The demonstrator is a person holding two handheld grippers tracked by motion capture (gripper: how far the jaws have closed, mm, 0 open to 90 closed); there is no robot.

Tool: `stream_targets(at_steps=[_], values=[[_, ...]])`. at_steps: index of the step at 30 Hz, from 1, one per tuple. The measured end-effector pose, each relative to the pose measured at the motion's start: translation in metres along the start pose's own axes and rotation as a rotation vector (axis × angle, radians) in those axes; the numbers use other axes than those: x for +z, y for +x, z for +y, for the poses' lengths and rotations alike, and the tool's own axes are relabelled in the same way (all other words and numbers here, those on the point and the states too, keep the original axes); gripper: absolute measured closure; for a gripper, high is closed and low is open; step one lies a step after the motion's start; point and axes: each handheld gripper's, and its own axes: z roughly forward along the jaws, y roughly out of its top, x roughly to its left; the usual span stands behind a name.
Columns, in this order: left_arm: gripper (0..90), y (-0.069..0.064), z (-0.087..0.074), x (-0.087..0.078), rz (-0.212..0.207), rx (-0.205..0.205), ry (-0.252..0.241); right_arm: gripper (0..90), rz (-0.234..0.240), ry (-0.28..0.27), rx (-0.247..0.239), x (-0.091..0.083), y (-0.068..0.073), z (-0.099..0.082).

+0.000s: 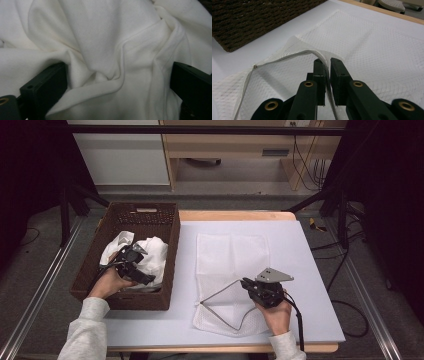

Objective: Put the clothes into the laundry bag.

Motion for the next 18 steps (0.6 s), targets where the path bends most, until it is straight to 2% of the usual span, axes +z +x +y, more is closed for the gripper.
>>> stream_targets(at_steps=[3, 5, 6, 8, 14, 18], values=[[16.5, 0.003, 0.0, 0.001, -0.059, -0.031, 0.023, 82.8, 0.002, 0.0, 0.003, 0.0, 0.0, 0.0], [29.6, 0.003, 0.001, 0.001, -0.1, -0.048, 0.027, 82.9, 0.001, 0.002, 0.001, 0.0, 0.0, 0.0], [35.0, 0.003, 0.0, 0.0, -0.114, -0.063, 0.031, 82.9, 0.0, 0.003, 0.002, 0.001, 0.001, 0.0], [44.2, 0.003, 0.001, -0.001, -0.128, -0.066, 0.038, 83.0, 0.001, 0.003, -0.002, 0.001, 0.001, 0.0], [65.4, -0.001, 0.002, -0.007, -0.127, -0.017, 0.039, 84.4, -0.002, 0.005, 0.009, 0.0, -0.001, 0.0], [69.7, -0.003, 0.002, -0.012, -0.104, -0.001, 0.022, 87.8, 0.006, 0.005, 0.013, 0.0, -0.001, 0.0]])
